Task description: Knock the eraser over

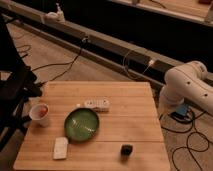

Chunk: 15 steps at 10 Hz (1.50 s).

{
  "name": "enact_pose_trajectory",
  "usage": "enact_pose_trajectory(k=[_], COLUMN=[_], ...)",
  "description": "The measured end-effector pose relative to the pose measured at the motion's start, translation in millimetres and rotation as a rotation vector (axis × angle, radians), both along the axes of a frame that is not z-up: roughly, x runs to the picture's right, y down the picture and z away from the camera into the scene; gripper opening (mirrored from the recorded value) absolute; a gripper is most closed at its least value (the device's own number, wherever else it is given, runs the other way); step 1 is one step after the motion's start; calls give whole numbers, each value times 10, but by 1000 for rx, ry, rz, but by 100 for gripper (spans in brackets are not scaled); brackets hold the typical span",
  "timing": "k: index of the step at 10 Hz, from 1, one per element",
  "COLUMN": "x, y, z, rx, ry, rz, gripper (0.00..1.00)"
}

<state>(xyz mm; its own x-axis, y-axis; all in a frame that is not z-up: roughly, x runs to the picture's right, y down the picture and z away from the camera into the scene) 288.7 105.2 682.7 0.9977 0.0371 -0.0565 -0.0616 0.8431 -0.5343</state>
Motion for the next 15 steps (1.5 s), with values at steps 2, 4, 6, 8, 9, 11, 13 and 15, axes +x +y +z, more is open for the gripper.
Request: enact_pose_trajectory(k=[2,4,6,8,9,11,13,15], x=[10,-5,-32,-113,-175,-316,-365,-363], y=[8,243,581,981,1198,1622,1730,1730], z=[27,97,130,110,73,-90,-156,-156], rx=[2,-37,-112,-215,-275,-405,-445,-445], ry=[4,-6,-17,-40,-57,-99,-118,-118], rz=[-16,-26,-21,0,11,9,-2,-3], gripper=[0,0,0,0,0,0,0,0])
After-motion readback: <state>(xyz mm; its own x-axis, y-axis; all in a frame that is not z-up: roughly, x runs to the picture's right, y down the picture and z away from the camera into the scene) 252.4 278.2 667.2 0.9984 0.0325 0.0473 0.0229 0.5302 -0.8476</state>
